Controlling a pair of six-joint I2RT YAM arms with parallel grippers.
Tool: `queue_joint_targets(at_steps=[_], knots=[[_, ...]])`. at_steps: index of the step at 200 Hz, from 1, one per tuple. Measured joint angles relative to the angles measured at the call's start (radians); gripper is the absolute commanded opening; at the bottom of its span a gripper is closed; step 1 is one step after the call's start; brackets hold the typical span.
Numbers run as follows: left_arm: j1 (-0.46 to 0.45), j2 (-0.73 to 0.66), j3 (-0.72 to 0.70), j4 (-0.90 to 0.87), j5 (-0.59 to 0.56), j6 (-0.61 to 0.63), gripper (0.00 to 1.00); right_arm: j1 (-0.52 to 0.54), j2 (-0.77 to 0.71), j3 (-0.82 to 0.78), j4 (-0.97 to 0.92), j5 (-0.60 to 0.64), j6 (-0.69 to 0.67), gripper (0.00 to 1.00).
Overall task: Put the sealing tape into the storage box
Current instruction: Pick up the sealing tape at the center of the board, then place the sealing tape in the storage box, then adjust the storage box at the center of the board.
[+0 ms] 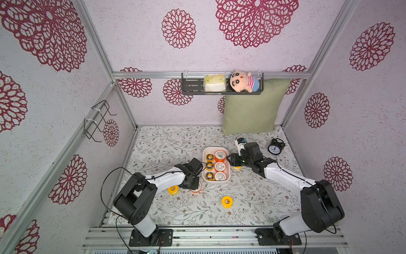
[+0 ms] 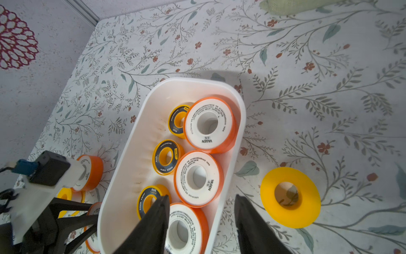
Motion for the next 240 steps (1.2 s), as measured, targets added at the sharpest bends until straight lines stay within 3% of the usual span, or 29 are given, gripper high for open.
queue_joint_targets(at_steps=[83, 123, 240], knots=[[0.000, -0.084, 0.230, -0.199, -0.090, 0.080, 0.19, 0.000, 0.081, 0.000, -0.006, -0.029, 0.002, 0.43], [0.000, -0.074, 0.382, -0.228, -0.069, 0.127, 0.19, 0.000, 0.083, 0.000, -0.006, 0.003, 0.011, 0.41], [0.000, 0.261, 0.648, -0.180, 0.111, 0.172, 0.20, 0.000, 0.145, 0.000, 0.034, -0.007, 0.072, 0.25]])
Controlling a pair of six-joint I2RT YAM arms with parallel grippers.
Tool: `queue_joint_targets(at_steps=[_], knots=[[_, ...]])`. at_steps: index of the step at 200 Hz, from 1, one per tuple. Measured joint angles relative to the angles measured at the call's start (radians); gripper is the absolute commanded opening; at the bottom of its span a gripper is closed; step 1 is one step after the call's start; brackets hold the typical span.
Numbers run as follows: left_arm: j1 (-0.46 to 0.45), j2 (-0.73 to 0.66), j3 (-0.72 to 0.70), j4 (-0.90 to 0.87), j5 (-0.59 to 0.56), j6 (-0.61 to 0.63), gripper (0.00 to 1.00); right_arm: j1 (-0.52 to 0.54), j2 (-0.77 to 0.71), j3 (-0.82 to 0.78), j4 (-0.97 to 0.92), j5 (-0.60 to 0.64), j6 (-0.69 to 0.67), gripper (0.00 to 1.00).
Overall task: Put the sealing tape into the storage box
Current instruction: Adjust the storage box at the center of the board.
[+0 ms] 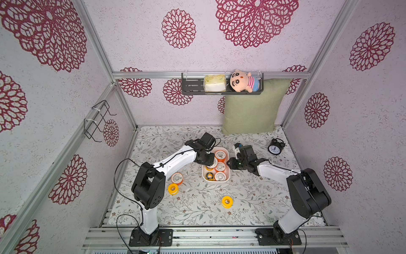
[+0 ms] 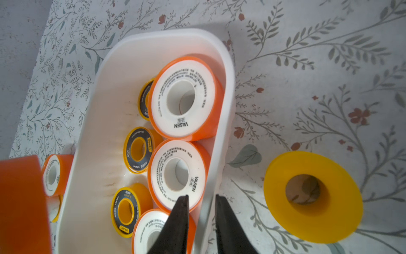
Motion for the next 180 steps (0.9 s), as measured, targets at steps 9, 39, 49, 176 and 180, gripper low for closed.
queue_joint_targets(at_steps=[9, 39, 49, 176, 180], knots=[[0.000, 0.015, 0.013, 0.002, 0.010, 0.003, 0.20, 0.000, 0.000, 0.000, 0.005, -0.001, 0.000, 0.25], [0.000, 0.073, 0.066, 0.002, 0.041, 0.007, 0.21, 0.000, 0.011, 0.000, 0.018, -0.006, 0.006, 0.22], [0.000, 0.097, 0.081, 0.002, 0.052, 0.008, 0.21, 0.000, 0.013, 0.000, 0.020, -0.010, 0.008, 0.22], [0.000, 0.222, 0.169, -0.005, 0.123, 0.010, 0.22, -0.002, 0.017, 0.000, 0.023, -0.050, 0.008, 0.22], [0.000, 0.227, 0.173, -0.005, 0.123, 0.010, 0.22, -0.002, 0.018, 0.000, 0.023, -0.053, 0.008, 0.22]])
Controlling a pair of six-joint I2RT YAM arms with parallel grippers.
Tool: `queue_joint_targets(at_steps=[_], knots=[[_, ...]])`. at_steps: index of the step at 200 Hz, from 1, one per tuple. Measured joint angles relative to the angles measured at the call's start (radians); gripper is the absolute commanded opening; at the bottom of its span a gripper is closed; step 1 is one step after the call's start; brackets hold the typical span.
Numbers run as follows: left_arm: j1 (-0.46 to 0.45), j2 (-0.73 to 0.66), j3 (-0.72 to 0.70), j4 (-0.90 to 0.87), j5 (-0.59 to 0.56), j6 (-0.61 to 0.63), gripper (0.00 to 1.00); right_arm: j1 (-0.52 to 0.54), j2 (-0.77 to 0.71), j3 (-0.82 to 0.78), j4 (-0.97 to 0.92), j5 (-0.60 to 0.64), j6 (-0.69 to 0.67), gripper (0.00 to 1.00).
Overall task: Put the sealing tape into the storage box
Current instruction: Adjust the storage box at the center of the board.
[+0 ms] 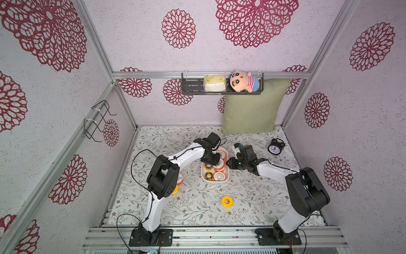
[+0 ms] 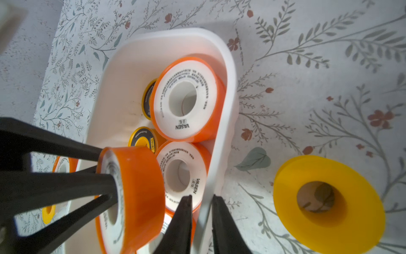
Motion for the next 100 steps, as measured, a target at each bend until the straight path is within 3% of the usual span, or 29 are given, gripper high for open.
queue_joint_targets(at_steps=[100], knots=[[0.000, 0.029, 0.027, -0.026, -0.001, 0.000, 0.23, 0.000, 0.000, 0.000, -0.004, -0.024, -0.001, 0.22]])
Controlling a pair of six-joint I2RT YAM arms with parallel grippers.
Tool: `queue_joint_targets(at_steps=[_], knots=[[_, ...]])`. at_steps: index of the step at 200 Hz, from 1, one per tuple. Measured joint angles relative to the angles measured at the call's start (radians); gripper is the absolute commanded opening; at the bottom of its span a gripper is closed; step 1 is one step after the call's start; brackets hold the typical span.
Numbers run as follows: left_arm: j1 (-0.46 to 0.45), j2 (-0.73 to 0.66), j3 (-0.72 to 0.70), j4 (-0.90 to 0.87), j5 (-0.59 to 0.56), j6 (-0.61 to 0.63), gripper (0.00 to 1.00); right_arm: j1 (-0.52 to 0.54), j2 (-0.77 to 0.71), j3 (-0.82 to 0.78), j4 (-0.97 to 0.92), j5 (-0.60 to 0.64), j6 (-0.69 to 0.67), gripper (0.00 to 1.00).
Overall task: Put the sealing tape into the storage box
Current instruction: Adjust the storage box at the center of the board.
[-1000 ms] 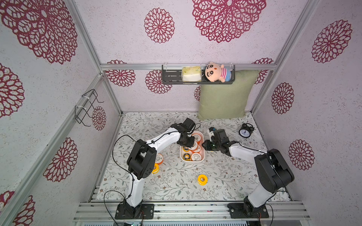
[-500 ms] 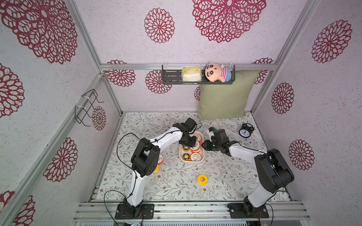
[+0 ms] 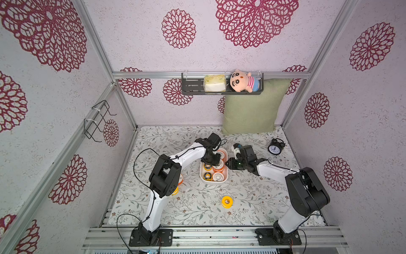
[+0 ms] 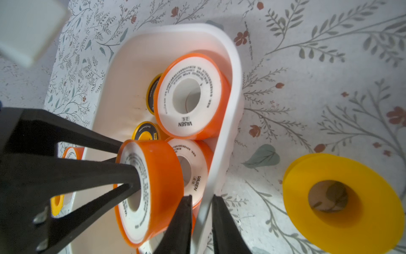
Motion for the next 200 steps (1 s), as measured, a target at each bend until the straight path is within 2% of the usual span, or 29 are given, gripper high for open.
queue_joint_targets(at_steps=[98, 168, 200], knots=[[0.000, 0.027, 0.041, -0.025, -0.016, 0.000, 0.27, 0.000, 0.000, 0.000, -0.006, -0.001, -0.002, 0.22], [0.000, 0.045, 0.042, -0.027, -0.023, 0.000, 0.35, 0.000, 0.000, 0.000, -0.006, -0.001, -0.003, 0.22], [0.000, 0.045, 0.042, -0.027, -0.022, 0.000, 0.36, 0.000, 0.002, 0.000, -0.006, -0.001, -0.008, 0.22]])
